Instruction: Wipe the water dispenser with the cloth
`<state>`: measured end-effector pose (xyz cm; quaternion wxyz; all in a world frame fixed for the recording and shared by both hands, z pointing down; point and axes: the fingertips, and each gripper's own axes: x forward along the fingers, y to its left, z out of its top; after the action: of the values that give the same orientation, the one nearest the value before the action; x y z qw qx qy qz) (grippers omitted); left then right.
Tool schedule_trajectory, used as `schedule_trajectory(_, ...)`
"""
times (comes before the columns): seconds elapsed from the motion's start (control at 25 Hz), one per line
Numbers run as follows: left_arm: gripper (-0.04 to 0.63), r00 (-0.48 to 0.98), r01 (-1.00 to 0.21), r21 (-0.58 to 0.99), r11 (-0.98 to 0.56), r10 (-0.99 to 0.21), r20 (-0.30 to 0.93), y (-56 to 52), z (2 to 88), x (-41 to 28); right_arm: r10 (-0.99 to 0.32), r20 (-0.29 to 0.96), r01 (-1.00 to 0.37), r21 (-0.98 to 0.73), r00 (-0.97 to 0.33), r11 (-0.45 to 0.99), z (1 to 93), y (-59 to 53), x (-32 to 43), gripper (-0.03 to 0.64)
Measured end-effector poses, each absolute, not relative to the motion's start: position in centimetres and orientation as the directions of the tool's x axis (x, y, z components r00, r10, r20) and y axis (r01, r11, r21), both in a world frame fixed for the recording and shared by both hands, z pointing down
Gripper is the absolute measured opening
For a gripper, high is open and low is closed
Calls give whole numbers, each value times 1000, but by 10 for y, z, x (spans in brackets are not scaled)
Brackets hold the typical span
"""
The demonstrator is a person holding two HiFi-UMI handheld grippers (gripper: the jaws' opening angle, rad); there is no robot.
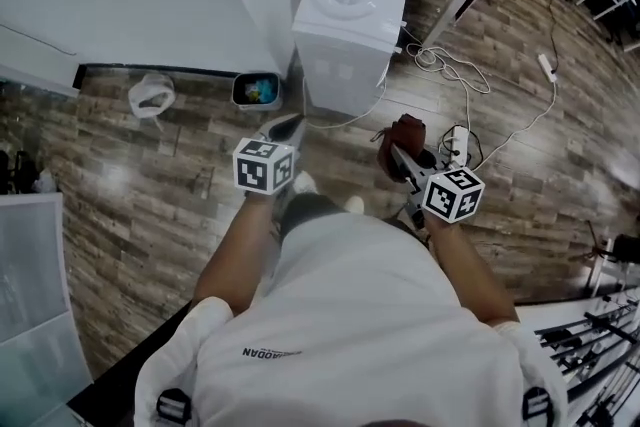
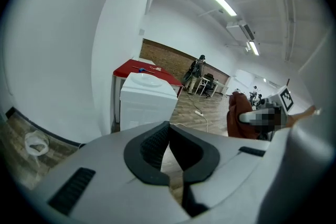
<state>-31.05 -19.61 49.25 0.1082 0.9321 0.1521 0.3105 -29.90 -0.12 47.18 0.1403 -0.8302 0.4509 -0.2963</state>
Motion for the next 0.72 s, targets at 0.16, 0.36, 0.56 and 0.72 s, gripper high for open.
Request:
schedule_trajectory(0.16,-11,757,232,274,-933,350,551,-184,490,-313,-811,375,-675,-452,450,-583,474,21,-318,54)
schedule_trajectory(0.36,-11,733,277,276,-920,388,559,-159,486,-324,-794,373,-625,-489,480,-608,483,35,-325,54)
schedule_trajectory(0.56,-11,721,306,259,-916,401,565,-152,486,-335,-820,358,-649,-501,447,-573,489,19,-338,54)
schedule_trajectory(0.72,-11,734,300,264,-917,398,549,-155,479,-341,-836,332,-679,-488,437,-549,482,10,-346,54)
